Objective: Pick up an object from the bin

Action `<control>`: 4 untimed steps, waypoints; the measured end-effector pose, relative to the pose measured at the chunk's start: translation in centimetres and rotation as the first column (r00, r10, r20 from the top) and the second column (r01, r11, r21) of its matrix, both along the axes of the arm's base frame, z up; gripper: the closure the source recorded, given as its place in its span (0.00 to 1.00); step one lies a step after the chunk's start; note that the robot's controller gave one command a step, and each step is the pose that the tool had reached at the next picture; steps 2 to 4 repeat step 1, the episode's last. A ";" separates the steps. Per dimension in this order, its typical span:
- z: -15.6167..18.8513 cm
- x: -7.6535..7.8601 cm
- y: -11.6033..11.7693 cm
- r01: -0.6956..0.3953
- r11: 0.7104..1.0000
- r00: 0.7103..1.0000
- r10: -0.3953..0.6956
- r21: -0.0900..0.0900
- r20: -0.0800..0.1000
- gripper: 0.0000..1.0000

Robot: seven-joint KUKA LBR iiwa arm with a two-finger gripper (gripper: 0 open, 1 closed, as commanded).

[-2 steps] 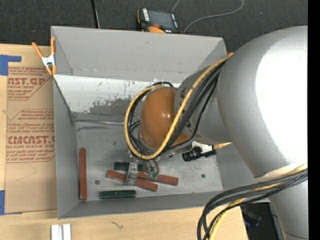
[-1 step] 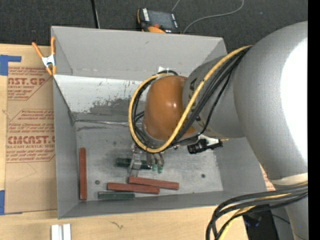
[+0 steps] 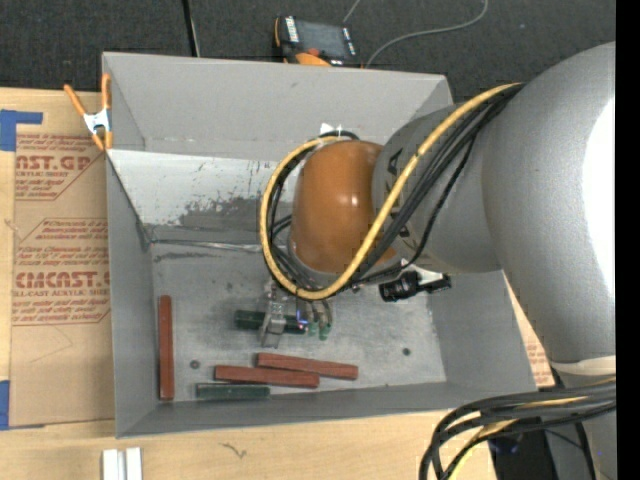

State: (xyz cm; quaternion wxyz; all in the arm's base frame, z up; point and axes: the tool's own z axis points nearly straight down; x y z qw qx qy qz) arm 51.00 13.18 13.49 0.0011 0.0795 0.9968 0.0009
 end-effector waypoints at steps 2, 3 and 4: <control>4.2 0.1 0.1 -0.001 1.000 1.000 0.001 0.001 0.002 1.00; 4.2 0.1 0.1 -0.001 1.000 1.000 0.001 0.001 0.002 1.00; 4.2 0.1 0.1 -0.001 1.000 1.000 0.001 0.001 0.002 1.00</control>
Offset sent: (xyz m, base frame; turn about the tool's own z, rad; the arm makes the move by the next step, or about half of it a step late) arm 0.0000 0.0001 0.0398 0.0000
